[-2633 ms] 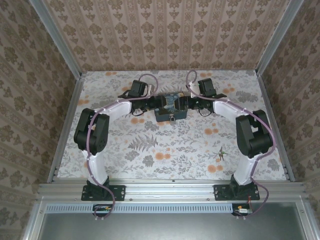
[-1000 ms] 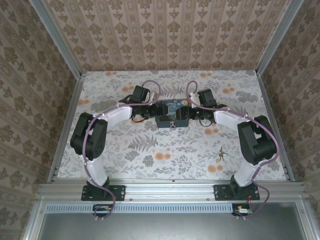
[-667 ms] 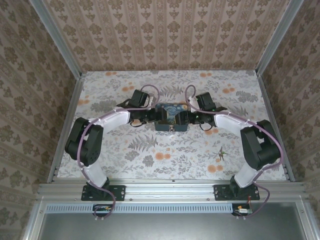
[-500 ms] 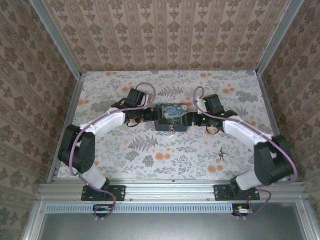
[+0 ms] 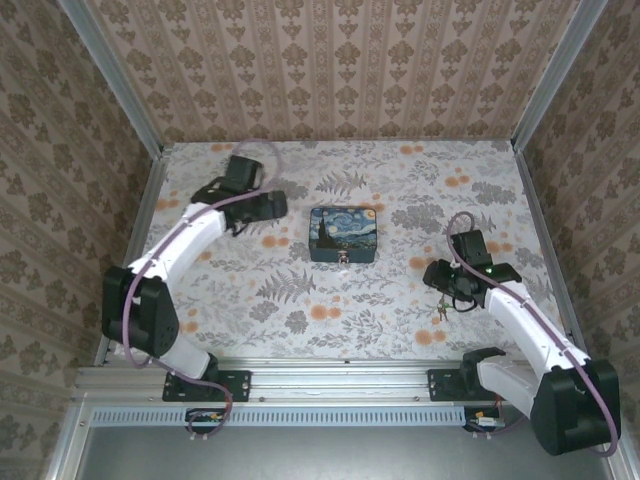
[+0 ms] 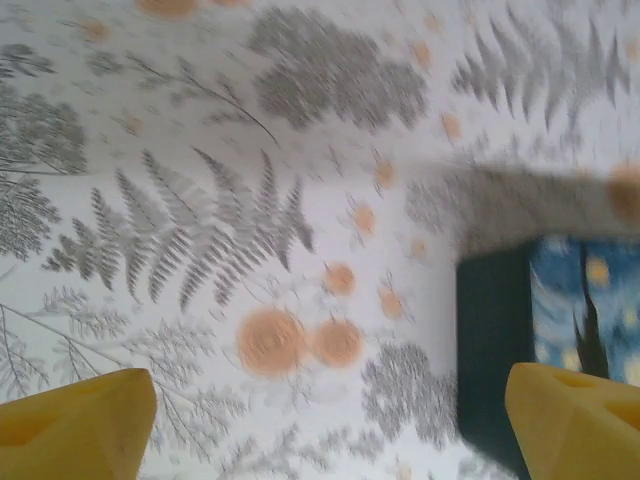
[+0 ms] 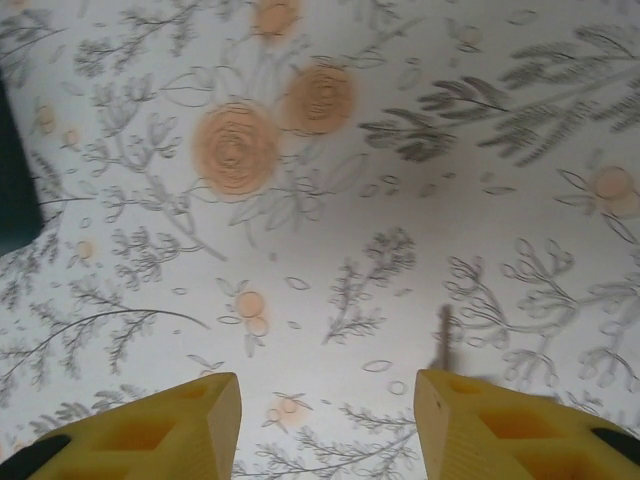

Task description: Unlock a padlock with a key

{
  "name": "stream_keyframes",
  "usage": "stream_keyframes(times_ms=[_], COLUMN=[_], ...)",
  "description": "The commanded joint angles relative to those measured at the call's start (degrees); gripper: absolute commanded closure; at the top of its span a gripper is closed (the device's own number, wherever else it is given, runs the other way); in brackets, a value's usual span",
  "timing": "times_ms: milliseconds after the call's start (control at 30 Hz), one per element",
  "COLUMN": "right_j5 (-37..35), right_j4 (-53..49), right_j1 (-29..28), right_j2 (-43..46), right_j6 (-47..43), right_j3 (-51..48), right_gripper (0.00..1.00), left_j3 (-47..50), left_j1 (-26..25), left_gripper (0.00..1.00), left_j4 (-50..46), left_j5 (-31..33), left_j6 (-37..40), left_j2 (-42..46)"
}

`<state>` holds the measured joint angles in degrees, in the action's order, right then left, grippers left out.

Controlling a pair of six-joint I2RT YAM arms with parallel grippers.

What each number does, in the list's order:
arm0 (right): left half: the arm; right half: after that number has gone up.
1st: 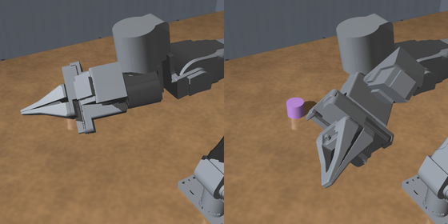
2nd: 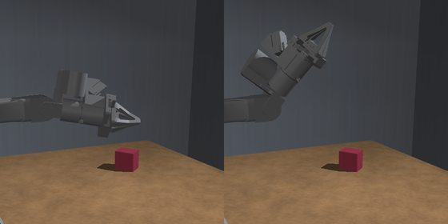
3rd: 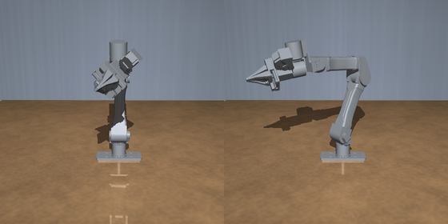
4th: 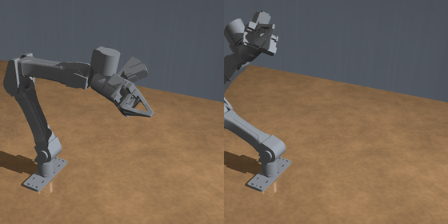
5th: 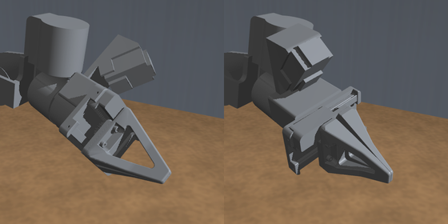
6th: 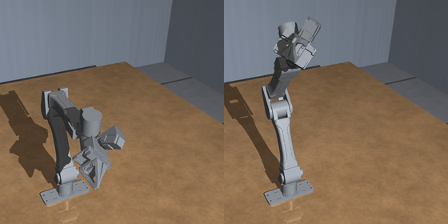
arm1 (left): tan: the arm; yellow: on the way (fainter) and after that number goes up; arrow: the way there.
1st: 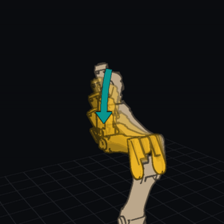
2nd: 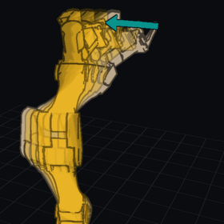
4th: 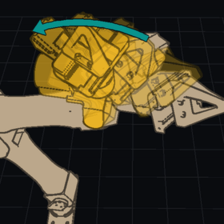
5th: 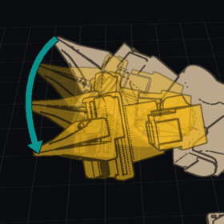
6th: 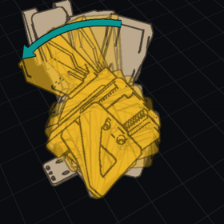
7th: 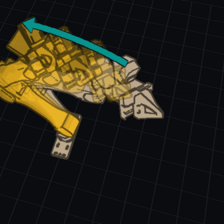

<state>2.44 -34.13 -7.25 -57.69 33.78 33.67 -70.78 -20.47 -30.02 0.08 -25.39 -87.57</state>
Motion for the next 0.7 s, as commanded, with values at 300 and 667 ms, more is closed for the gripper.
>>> stream_keyframes(times_ms=[300,667], right_j5=[-0.9,4.4], right_j4=[2.4,2.3], right_j1=[2.3,2.2], right_j2=[-3.4,-5.8], right_j6=[-0.3,2.3], right_j3=[-4.6,-6.1], right_gripper=[0.49,0.49], left_j3=[0.3,-1.1], left_j1=[-13.7,-17.5], left_gripper=[0.09,0.09], left_j4=[-5.2,-3.6], left_j5=[6.4,4.1], left_j6=[3.1,2.2], left_j2=[4.9,3.1])
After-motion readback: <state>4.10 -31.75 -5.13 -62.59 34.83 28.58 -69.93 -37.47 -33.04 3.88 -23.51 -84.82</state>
